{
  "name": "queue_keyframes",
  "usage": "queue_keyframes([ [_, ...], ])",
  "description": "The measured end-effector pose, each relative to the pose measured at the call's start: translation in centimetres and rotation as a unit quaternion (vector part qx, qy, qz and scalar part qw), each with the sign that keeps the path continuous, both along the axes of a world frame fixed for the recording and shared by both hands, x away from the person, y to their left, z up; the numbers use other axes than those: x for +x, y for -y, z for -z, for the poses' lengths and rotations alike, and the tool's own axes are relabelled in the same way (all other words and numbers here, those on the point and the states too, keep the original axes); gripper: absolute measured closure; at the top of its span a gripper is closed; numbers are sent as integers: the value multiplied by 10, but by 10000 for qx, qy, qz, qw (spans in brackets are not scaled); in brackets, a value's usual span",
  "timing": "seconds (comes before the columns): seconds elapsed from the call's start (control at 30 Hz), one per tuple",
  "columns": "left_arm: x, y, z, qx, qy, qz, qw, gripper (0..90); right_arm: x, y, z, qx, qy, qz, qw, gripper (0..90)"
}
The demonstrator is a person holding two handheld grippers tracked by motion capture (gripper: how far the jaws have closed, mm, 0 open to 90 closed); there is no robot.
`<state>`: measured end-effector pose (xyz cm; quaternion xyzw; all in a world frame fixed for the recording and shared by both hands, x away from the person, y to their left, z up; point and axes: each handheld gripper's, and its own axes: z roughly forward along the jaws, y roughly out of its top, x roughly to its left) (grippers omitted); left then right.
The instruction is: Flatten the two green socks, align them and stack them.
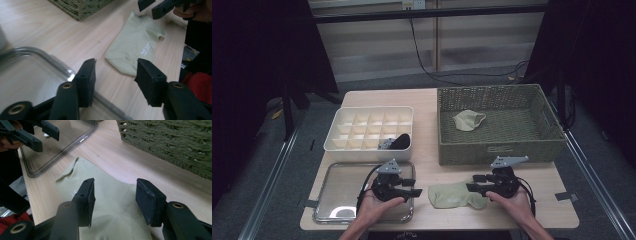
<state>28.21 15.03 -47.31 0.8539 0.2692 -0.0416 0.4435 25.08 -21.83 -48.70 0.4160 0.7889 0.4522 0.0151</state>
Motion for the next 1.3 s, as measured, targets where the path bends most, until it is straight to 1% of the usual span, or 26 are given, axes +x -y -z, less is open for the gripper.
queue_keyframes([
  [0.07,1,-8,0,5,-31,-74,10000,454,1,1,-1,74,2,15,10000,493],
  [0.1,1,-12,-1,-3,-38,-100,9999,447,2,2,-3,57,31,17,10000,493],
  [0.2,0,-18,-5,-45,-24,-317,9995,399,5,4,-11,109,123,109,9998,492],
  [0.23,-1,-19,-8,-74,22,-325,9994,385,7,5,-15,95,194,117,9997,492],
  [0.3,-3,-22,-10,-83,54,-345,9994,380,10,8,-22,206,250,149,9994,494],
  [0.37,-7,-28,-10,-31,114,-359,9993,368,12,9,-29,194,309,140,9992,499],
  [0.43,-9,-35,-7,-64,43,-442,9990,352,15,11,-35,157,328,162,9992,511],
  [0.47,-10,-37,-6,-62,38,-464,9989,336,16,11,-37,183,339,172,9991,515],
  [0.5,-11,-40,-6,-60,47,-538,9985,332,17,11,-38,191,365,156,9990,518],
  [0.53,-12,-41,-6,-95,28,-597,9982,328,17,9,-38,179,348,131,9991,522],
  [0.57,-12,-42,-6,-100,33,-592,9982,328,18,8,-38,181,355,132,9991,528],
  [0.63,-14,-41,-8,-41,101,-596,9982,323,18,6,-40,265,352,94,9990,561],
  [0.67,-14,-41,-8,-60,91,-601,9981,312,18,5,-42,263,400,110,9988,561],
  [0.7,-14,-41,-8,-23,116,-614,9980,304,18,5,-45,324,418,109,9985,566],
  [0.73,-14,-41,-9,76,195,-629,9978,291,18,5,-49,351,451,80,9983,566],
  [0.77,-15,-41,-9,124,243,-641,9976,276,18,5,-52,352,484,84,9982,566],
  [0.8,-13,-42,-9,65,182,-644,9977,263,19,5,-57,396,500,84,9979,566],
  [0.87,-12,-42,-8,70,157,-679,9975,253,22,6,-67,408,562,69,9976,572],
  [0.93,-12,-42,-7,-28,85,-683,9976,245,26,8,-76,427,620,100,9971,572],
  [1.03,-15,-40,-6,-61,48,-635,9980,238,35,9,-90,432,702,123,9965,572],
  [1.1,-18,-39,-7,-57,69,-586,9982,237,43,9,-96,401,734,130,9964,574],
  [1.13,-20,-40,-6,-82,76,-538,9985,235,47,9,-99,377,733,145,9965,575],
  [1.2,-23,-40,-4,15,75,-471,9989,236,57,10,-103,302,732,150,9967,580],
  [1.23,-23,-41,-4,31,74,-482,9988,237,62,11,-104,294,731,157,9968,584],
  [1.3,-24,-42,-4,-19,71,-510,9987,248,72,12,-106,274,743,174,9967,587],
])
